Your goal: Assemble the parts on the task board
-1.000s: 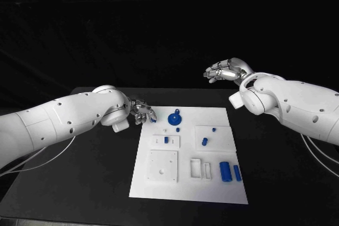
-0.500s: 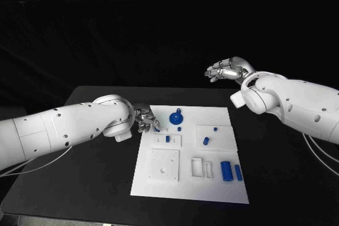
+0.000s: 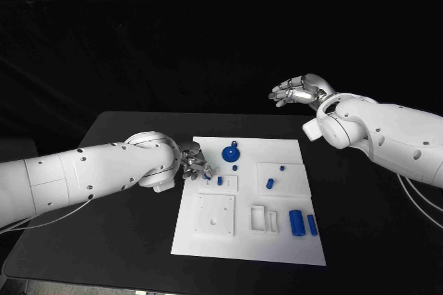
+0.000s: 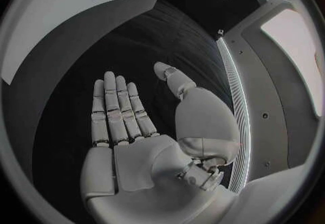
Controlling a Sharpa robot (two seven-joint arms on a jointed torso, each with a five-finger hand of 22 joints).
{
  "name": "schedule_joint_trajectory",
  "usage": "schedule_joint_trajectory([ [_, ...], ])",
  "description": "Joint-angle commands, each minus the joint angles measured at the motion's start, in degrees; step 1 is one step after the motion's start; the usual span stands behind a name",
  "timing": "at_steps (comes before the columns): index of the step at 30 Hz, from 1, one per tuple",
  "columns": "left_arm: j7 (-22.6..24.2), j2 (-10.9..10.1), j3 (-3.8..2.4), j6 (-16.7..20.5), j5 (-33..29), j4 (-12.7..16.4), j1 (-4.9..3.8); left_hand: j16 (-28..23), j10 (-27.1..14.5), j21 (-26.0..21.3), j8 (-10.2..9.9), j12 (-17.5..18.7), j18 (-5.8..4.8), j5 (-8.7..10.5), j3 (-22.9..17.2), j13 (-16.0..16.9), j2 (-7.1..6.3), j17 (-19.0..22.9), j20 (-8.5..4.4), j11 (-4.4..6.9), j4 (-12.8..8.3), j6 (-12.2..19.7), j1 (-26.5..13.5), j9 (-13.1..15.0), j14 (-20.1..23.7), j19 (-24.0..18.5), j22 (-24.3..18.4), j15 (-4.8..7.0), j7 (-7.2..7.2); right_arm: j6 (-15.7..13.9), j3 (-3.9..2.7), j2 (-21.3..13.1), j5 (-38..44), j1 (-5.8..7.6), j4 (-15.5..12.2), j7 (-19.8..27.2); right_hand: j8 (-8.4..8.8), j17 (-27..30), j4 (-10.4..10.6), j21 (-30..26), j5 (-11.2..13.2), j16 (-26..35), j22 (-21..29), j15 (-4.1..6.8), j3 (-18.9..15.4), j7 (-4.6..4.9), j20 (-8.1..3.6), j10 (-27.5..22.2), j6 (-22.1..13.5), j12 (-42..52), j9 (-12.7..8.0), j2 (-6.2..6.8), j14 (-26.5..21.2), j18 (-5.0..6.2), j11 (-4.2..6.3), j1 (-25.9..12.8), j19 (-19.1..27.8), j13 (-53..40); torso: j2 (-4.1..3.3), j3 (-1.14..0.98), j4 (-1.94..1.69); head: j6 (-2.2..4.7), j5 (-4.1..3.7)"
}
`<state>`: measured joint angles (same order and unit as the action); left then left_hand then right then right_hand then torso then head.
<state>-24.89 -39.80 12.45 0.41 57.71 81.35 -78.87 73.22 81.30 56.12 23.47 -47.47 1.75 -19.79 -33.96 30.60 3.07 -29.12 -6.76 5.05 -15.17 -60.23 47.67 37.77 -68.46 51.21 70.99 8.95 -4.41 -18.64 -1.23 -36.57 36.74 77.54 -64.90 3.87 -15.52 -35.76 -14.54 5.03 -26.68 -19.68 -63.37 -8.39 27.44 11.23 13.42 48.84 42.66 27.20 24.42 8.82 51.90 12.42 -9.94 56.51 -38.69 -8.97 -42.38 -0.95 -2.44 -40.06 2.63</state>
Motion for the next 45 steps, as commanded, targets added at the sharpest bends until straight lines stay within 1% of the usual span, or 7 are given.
schedule_joint_trajectory([
  [1,-0.3,0.2,0.17,-0.7,0.7,0.2,0.17,0.2,0.0,0.1,0.2,-0.3,-0.40,-0.32,0.2,0.1,0.43,-0.1,-7.24,0.44,0.0,-5.7,-0.2,0.1,-0.2,0.3,0.1,-0.12,3.61,0.4,-0.02,-0.2,0.0,-0.02,-0.1,0.5,-0.37,-0.1,0.1,-0.3,-0.2,0.4,-0.1,-0.08,0.1,1.93,0.00,-0.3,-0.3,0.3,-0.1,0.12,-0.3,0.43,-0.21,0.3,0.3,0.1,-0.02,-0.03,0.06,-0.10,-0.10],
  [4,-0.3,0.1,0.29,-0.9,0.7,0.3,0.29,0.2,0.0,0.1,0.2,-0.3,-0.39,-0.35,0.2,0.1,0.48,-0.1,-7.24,0.45,0.0,-5.7,-0.2,0.1,-0.2,0.3,0.1,-0.13,3.63,0.5,-0.02,-0.2,0.0,-0.02,-0.1,0.5,-0.39,-0.1,0.1,-0.3,-0.2,0.4,-0.1,-0.07,0.2,1.92,0.01,-0.3,-0.3,0.4,-0.1,0.08,-0.3,0.45,-0.20,0.5,0.3,0.1,-0.02,0.03,-0.04,-0.15,-0.32],
  [15,-0.4,0.8,0.39,-1.8,1.2,0.2,0.85,0.3,0.0,0.0,0.3,-0.4,-0.38,-0.71,0.1,0.2,0.66,-0.1,-7.23,0.50,-0.1,-5.8,-0.4,0.1,-0.3,0.3,0.2,-0.17,3.68,0.7,-0.02,-0.3,-0.1,-0.13,-0.2,0.6,-0.41,-0.1,0.1,-0.3,-0.2,0.4,-0.1,-0.08,0.2,1.92,0.04,-0.3,-0.3,0.4,-0.1,0.05,-0.3,0.46,-0.21,0.5,0.3,0.2,-0.03,0.07,-0.06,-0.38,-0.22],
  [26,-0.6,0.8,0.40,-1.6,2.3,-0.1,1.29,0.3,0.0,0.0,0.3,-0.5,-0.38,-0.80,0.1,0.2,0.71,-0.1,-7.22,0.52,-0.2,-5.8,-0.5,0.0,-0.2,0.3,0.2,-0.18,3.69,0.8,-0.02,-0.3,-0.1,-0.33,-0.2,0.7,-0.42,-0.2,0.1,-0.3,-0.2,0.4,-0.2,-0.08,0.2,1.93,0.07,-0.3,-0.3,0.4,-0.2,0.03,-0.3,0.48,-0.22,0.5,0.3,0.3,-0.01,-0.01,-0.08,-0.50,0.03],
  [29,-0.6,0.7,0.40,-1.1,2.3,-0.3,1.32,0.3,0.0,0.0,0.3,-0.5,-0.38,-0.81,0.1,0.2,0.75,-0.1,-7.21,0.52,-0.2,-5.8,-0.5,0.0,-0.2,0.3,0.2,-0.19,3.69,0.9,-0.02,-0.2,-0.1,-0.46,-0.2,0.7,-0.42,-0.2,0.1,-0.3,-0.2,0.4,-0.2,-0.09,0.2,1.93,0.07,-0.3,-0.4,0.4,-0.2,0.02,-0.3,0.48,-0.22,0.5,0.3,0.3,0.01,-0.02,-0.12,-0.42,0.07],
  [36,-0.2,0.0,0.39,0.1,2.3,0.4,1.43,0.3,0.0,0.0,0.3,-0.5,-0.39,-0.79,0.1,0.2,0.93,-0.1,-7.20,0.52,-0.2,-5.8,-0.6,0.0,-0.2,0.3,0.2,-0.20,3.70,0.9,-0.02,-0.3,-0.1,-0.58,-0.1,0.7,-0.41,-0.2,0.1,-0.3,-0.2,0.4,-0.2,-0.09,0.2,1.94,0.08,-0.3,-0.4,0.5,-0.2,0.00,-0.3,0.49,-0.22,0.6,0.4,0.3,-0.04,0.02,0.03,-0.43,0.03],
  [45,0.9,-1.1,0.37,4.7,2.3,1.7,1.51,0.5,0.0,0.0,0.3,-0.6,-0.33,-0.86,0.0,0.3,1.06,-0.2,-7.23,0.60,-0.5,-5.9,-0.6,0.0,-0.3,0.4,0.3,-0.18,3.77,0.9,-0.02,-0.5,-0.1,-0.67,-0.2,0.7,-0.42,-0.2,0.1,-0.3,-0.2,0.5,-0.2,-0.10,0.1,1.95,0.12,-0.4,-0.4,0.5,-0.2,-0.02,-0.3,0.50,-0.24,0.5,0.4,0.4,-0.04,-0.01,0.04,-0.62,-0.05],
])
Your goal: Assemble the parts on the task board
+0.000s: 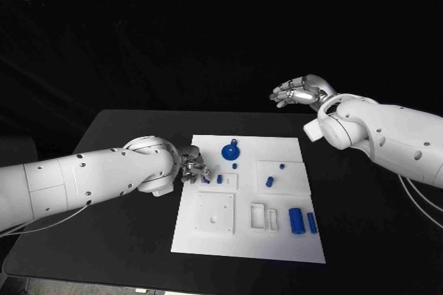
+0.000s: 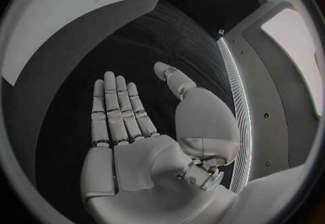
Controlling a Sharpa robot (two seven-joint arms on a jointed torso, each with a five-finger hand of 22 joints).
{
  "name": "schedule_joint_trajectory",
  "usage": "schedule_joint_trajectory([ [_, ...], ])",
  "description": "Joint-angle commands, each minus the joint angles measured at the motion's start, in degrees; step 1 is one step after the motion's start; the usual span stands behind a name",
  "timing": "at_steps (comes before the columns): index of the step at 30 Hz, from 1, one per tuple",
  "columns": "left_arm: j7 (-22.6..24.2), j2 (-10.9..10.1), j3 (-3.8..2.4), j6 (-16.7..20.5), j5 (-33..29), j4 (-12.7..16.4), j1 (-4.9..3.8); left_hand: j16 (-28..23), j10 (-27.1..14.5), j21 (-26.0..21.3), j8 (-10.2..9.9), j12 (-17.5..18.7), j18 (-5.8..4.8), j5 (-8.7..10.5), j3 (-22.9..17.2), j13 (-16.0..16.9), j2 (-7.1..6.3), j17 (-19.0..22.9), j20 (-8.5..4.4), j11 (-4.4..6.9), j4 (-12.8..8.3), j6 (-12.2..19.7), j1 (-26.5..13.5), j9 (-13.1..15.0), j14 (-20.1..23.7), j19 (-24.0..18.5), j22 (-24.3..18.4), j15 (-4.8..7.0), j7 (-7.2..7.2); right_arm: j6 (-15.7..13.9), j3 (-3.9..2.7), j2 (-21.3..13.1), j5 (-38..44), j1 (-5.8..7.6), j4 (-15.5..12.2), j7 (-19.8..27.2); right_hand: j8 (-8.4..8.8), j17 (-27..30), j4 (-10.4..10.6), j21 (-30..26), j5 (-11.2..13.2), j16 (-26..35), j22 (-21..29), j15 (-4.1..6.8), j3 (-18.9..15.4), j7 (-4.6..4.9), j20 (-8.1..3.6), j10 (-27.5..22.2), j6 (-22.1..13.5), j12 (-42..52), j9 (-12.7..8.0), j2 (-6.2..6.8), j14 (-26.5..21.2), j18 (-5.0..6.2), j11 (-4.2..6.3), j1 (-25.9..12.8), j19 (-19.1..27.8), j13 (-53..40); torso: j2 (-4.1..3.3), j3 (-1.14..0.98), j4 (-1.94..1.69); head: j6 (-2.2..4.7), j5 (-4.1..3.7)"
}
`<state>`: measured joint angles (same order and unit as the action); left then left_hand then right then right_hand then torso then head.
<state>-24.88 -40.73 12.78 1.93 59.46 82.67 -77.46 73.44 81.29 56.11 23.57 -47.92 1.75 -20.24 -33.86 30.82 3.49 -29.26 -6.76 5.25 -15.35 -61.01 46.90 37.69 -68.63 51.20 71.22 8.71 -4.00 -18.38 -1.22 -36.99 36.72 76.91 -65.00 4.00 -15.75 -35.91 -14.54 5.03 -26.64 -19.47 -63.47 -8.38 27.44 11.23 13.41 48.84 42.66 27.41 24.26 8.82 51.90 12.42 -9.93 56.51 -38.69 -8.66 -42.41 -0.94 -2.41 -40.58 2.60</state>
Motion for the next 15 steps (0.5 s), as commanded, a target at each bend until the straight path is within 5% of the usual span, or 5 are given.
schedule_joint_trajectory([
  [1,0.9,-0.2,0.04,3.5,0.6,0.4,0.14,0.2,0.0,0.0,0.2,-0.2,-0.33,-0.42,-0.1,0.1,0.63,-0.1,-7.24,0.40,-0.3,-5.1,0.2,0.1,-0.1,0.4,0.1,0.07,3.36,0.6,-0.03,-0.1,0.0,-0.04,-0.1,0.6,-0.20,-0.1,0.1,-0.3,-0.3,0.3,-0.1,-0.11,0.1,1.95,0.13,-0.4,-0.4,0.3,-0.1,-0.02,-0.3,0.50,-0.24,0.5,0.4,0.1,0.01,-0.01,-0.03,-0.13,-0.03],
  [15,1.6,-0.7,0.04,4.9,0.6,0.8,0.64,0.3,0.0,0.1,0.3,-0.3,-0.29,-0.38,-0.2,0.1,0.72,-0.1,-7.28,0.46,-0.3,-5.2,0.1,0.1,-0.2,0.6,0.2,0.18,3.41,0.7,-0.03,-0.1,0.0,-0.07,-0.1,0.6,-0.21,-0.1,0.2,-0.3,-0.3,0.3,-0.1,-0.11,0.1,1.95,0.15,-0.4,-0.4,0.3,-0.1,0.00,-0.4,0.53,-0.24,0.4,0.4,0.2,0.03,0.01,-0.09,-0.35,0.18],
])
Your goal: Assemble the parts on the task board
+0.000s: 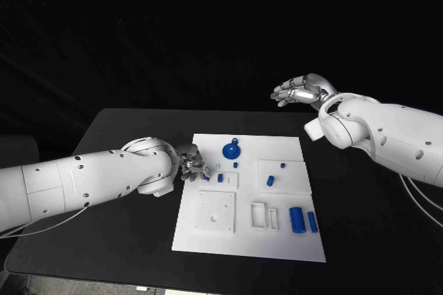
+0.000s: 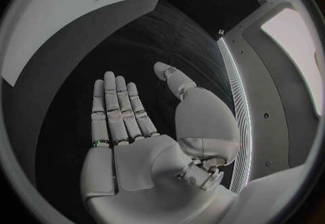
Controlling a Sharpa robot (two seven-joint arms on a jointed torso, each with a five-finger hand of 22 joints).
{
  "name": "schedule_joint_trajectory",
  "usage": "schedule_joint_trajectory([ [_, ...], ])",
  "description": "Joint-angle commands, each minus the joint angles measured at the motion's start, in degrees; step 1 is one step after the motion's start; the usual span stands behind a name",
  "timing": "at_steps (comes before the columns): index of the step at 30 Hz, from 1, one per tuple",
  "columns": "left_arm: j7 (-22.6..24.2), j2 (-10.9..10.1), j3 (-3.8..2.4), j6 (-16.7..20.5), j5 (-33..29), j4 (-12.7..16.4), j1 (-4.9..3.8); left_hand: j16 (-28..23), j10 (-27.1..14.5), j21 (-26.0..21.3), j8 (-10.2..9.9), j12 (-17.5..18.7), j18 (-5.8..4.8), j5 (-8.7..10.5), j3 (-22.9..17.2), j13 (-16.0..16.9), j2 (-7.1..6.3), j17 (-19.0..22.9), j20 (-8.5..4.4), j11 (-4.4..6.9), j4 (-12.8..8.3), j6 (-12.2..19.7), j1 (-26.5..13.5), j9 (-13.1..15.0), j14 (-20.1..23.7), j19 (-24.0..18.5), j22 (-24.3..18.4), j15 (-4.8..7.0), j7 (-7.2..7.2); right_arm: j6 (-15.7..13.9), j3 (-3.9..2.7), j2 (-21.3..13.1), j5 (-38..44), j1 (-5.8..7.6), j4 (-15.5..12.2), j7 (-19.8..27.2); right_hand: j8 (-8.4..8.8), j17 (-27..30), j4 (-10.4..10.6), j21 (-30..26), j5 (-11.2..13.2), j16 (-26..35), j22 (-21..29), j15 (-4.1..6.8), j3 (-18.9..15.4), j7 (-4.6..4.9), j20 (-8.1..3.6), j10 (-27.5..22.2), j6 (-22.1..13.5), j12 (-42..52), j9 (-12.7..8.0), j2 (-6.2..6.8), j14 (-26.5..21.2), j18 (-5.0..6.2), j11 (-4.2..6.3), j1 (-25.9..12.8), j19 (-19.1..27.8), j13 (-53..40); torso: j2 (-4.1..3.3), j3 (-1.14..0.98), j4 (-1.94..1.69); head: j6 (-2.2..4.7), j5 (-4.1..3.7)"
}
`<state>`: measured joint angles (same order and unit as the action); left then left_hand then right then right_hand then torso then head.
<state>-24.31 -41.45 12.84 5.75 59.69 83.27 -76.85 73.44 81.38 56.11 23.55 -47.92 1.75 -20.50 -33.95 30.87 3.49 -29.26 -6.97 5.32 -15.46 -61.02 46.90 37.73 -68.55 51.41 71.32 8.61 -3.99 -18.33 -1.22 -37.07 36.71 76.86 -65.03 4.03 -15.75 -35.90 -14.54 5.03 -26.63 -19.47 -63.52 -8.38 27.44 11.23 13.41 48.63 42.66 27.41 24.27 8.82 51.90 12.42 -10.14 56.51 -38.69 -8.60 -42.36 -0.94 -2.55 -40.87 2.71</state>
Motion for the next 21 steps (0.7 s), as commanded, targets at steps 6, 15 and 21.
schedule_joint_trajectory([
  [6,0.4,0.1,-0.02,-1.1,0.2,0.2,0.04,0.3,-0.1,0.1,0.3,-0.4,-0.28,-0.02,-0.1,0.1,0.72,-0.1,-7.08,0.40,-0.2,-5.2,0.1,0.0,-0.3,0.5,0.1,0.31,3.42,0.7,-0.03,-0.1,0.0,-0.02,0.0,0.6,-0.22,-0.1,0.2,-0.3,-0.3,0.3,-0.1,-0.12,0.1,1.95,0.16,-0.2,-0.4,0.3,-0.1,0.02,-0.4,0.53,-0.04,0.4,0.4,0.1,-0.05,-0.03,0.13,-0.11,0.12],
  [15,-0.2,0.2,-0.01,-3.3,0.1,0.0,0.07,0.3,-0.2,0.1,0.3,-0.4,-0.28,0.19,-0.1,0.1,0.72,-0.1,-7.08,0.38,-0.3,-5.2,0.0,0.0,-0.3,0.5,0.1,0.34,3.40,0.7,-0.03,0.0,0.0,-0.07,0.0,0.6,-0.23,-0.1,0.2,-0.4,-0.4,0.3,-0.1,-0.12,0.1,1.95,0.17,-0.2,-0.4,0.3,-0.1,0.02,-0.4,0.54,-0.04,0.4,0.4,0.2,-0.04,-0.04,0.04,-0.27,0.14],
  [21,-0.4,0.4,-0.01,-3.8,0.3,-0.1,0.11,0.3,-0.2,0.1,0.3,-0.4,-0.28,0.25,-0.1,0.1,0.71,-0.1,-7.08,0.38,-0.3,-5.2,0.0,0.0,-0.3,0.5,0.1,0.35,3.40,0.8,-0.03,0.0,0.0,-0.11,0.0,0.6,-0.23,-0.1,0.2,-0.4,-0.4,0.3,-0.1,-0.12,0.1,1.95,0.18,-0.2,-0.4,0.4,-0.1,0.01,-0.4,0.55,-0.04,0.4,0.4,0.2,-0.01,-0.07,0.11,-0.38,0.14],
])
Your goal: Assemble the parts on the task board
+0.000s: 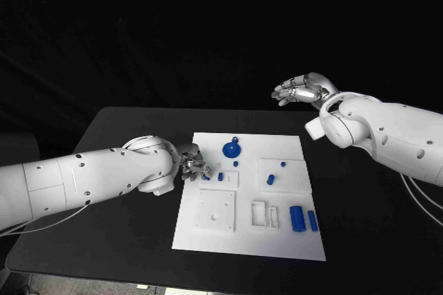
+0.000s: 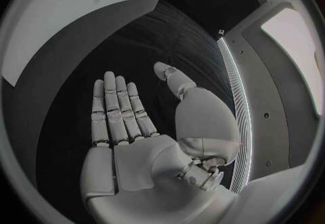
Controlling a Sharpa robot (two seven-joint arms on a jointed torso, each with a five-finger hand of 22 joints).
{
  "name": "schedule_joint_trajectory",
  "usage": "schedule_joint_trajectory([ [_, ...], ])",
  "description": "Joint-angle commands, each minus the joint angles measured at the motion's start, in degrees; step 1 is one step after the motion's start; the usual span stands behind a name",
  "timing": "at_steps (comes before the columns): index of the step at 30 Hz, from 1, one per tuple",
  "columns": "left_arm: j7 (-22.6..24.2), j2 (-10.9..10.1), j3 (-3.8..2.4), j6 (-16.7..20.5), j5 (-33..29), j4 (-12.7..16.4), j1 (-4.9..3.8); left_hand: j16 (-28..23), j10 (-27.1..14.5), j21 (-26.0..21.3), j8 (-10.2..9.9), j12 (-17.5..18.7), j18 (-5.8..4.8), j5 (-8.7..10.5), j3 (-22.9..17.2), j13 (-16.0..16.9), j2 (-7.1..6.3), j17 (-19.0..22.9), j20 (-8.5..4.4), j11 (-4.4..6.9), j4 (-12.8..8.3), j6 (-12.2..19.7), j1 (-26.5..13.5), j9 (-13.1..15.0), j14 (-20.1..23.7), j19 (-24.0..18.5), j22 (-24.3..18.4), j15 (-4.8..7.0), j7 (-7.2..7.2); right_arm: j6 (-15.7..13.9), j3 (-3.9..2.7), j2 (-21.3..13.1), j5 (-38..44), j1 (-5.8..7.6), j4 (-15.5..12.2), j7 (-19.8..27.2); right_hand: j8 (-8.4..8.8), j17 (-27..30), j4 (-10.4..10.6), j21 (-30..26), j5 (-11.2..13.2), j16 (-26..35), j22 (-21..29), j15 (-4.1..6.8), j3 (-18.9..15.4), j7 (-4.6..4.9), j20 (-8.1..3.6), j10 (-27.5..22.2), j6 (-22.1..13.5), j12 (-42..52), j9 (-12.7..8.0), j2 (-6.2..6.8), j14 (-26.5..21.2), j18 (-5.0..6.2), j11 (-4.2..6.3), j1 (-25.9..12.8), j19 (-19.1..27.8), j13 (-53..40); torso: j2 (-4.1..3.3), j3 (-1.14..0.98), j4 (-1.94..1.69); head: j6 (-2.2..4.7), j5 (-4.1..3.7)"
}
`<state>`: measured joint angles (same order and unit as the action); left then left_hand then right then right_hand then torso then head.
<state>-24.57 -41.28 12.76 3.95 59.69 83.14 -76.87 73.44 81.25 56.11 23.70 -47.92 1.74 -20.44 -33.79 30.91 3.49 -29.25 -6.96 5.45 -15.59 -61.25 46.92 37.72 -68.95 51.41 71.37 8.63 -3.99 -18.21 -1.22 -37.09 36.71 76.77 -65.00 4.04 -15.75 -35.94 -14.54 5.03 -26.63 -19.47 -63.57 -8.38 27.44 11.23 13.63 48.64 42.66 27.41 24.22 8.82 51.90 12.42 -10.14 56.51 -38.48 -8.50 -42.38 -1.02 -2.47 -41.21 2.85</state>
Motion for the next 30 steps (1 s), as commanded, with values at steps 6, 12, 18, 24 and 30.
schedule_joint_trajectory([
  [6,-0.2,0.1,0.08,-1.8,0.6,-0.2,0.22,0.3,-0.1,0.1,0.1,-0.4,-0.26,0.16,-0.3,0.1,0.79,-0.1,-7.09,0.25,-0.2,-4.9,0.0,0.0,0.1,0.5,0.1,0.34,3.39,0.6,-0.03,-0.1,0.0,-0.02,-0.1,0.6,-0.24,-0.1,0.2,-0.4,-0.4,0.3,-0.1,-0.13,0.1,1.95,-0.03,-0.2,-0.4,0.4,-0.1,0.01,-0.4,0.57,-0.04,0.4,0.2,0.1,-0.01,0.00,0.03,0.02,0.03],
  [12,-0.2,0.2,0.08,-2.1,0.6,-0.3,0.24,0.2,-0.1,0.0,0.1,-0.4,-0.27,0.18,-0.3,0.1,0.76,-0.1,-7.09,0.24,-0.2,-4.9,0.0,0.0,0.1,0.5,0.1,0.35,3.38,0.6,-0.03,-0.1,0.0,-0.02,-0.1,0.6,-0.25,-0.1,0.2,-0.4,-0.4,0.4,-0.1,-0.13,0.1,1.95,-0.02,-0.2,-0.4,0.4,-0.1,0.01,-0.4,0.58,-0.04,0.4,0.2,0.2,-0.02,0.04,-0.02,0.12,-0.01],
  [18,-0.1,0.5,0.09,-2.7,0.6,-0.4,0.24,0.3,-0.1,0.0,0.2,-0.6,-0.29,1.15,-0.1,0.1,0.26,-0.1,-7.08,0.24,0.1,-5.2,-0.5,0.0,0.1,0.5,0.2,0.36,3.41,0.6,-0.03,0.0,0.0,-0.02,-0.1,0.6,-0.25,-0.1,0.2,-0.4,-0.4,0.4,-0.1,-0.13,0.0,1.95,-0.01,-0.2,-0.4,0.4,-0.1,0.01,-0.4,0.59,-0.05,0.4,0.3,0.2,-0.01,0.02,0.02,0.10,0.05],
  [24,-0.1,0.8,0.09,-4.1,0.8,-0.6,0.24,0.6,0.2,-0.1,0.8,-1.1,-0.29,1.60,0.1,0.4,-0.13,-0.3,-7.08,0.40,1.0,-6.3,-1.3,0.1,-0.1,0.6,0.4,0.29,3.65,0.7,-0.03,-0.1,0.0,-0.02,-0.3,0.6,-0.26,-0.2,0.2,-0.4,-0.4,0.4,-0.1,-0.14,0.0,1.96,0.01,-0.2,-0.4,0.4,-0.1,0.00,-0.4,0.60,-0.05,0.4,0.3,0.2,-0.07,0.05,0.08,-0.01,-0.03],
  [30,0.0,1.2,0.10,-4.7,1.2,-1.0,0.25,0.9,0.3,-0.2,1.2,-1.5,-0.26,1.58,0.1,0.5,0.24,-0.4,-7.08,0.53,1.5,-6.8,-1.9,0.2,-0.3,0.7,0.5,0.23,3.81,0.7,-0.03,-0.1,0.0,-0.02,-0.3,0.6,-0.27,-0.2,0.3,-0.4,-0.4,0.4,-0.1,-0.14,0.0,1.96,0.04,-0.2,-0.4,0.5,-0.2,-0.02,-0.4,0.61,-0.05,0.3,0.3,0.3,-0.07,0.03,0.02,0.05,-0.09],
])
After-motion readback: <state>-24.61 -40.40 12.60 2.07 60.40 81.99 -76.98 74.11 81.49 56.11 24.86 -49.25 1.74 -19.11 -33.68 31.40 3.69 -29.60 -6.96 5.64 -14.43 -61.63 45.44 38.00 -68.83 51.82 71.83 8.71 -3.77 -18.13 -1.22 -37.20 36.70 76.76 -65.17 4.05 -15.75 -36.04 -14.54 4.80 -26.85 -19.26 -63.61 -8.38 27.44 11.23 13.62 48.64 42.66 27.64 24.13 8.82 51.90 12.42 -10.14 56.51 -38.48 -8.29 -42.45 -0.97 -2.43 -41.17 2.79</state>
